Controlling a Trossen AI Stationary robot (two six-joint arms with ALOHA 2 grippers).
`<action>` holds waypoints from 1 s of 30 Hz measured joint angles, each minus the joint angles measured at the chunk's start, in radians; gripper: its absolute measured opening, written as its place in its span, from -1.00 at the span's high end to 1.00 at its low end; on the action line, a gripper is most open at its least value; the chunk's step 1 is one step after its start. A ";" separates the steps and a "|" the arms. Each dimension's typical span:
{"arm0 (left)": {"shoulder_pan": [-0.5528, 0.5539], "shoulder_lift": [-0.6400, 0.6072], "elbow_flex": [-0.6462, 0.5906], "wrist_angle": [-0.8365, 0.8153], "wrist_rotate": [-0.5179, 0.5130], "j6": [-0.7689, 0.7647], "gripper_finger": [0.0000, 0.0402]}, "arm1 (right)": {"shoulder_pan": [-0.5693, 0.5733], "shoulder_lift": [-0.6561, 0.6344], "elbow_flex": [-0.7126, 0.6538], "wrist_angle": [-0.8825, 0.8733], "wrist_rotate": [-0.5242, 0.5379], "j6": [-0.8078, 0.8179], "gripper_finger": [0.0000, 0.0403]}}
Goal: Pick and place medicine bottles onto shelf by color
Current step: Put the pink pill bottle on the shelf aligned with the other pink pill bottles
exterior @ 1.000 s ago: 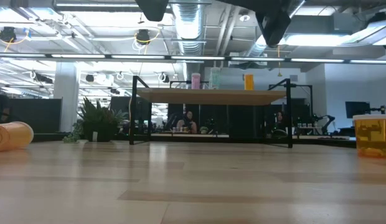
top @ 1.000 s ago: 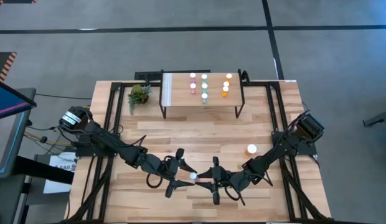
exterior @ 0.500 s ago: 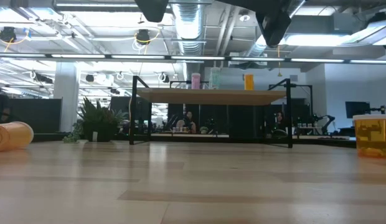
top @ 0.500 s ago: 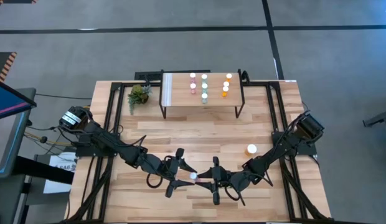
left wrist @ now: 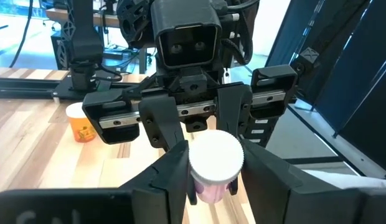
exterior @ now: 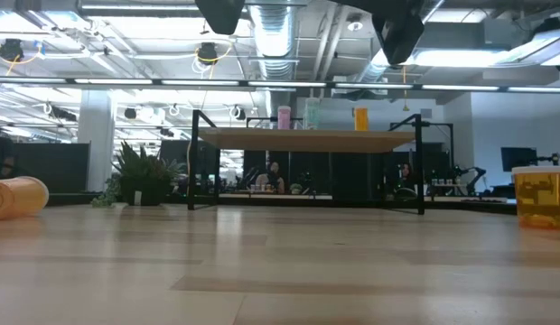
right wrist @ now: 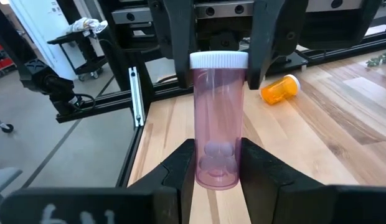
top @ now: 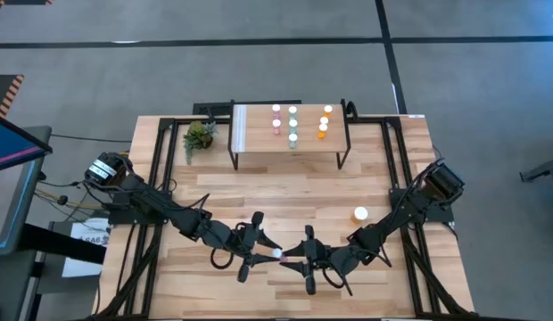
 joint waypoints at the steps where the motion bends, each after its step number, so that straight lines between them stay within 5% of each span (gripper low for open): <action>1: 0.000 0.000 0.000 0.000 0.000 0.000 0.40 | 0.000 0.000 0.000 0.000 0.000 0.000 0.37; 18: 0.000 0.000 0.000 0.000 0.004 0.005 0.45 | 0.002 0.000 0.000 -0.001 0.000 0.021 0.34; 30: 0.000 0.000 0.000 -0.015 0.018 0.005 0.45 | 0.001 0.000 0.000 -0.011 -0.001 0.073 -0.20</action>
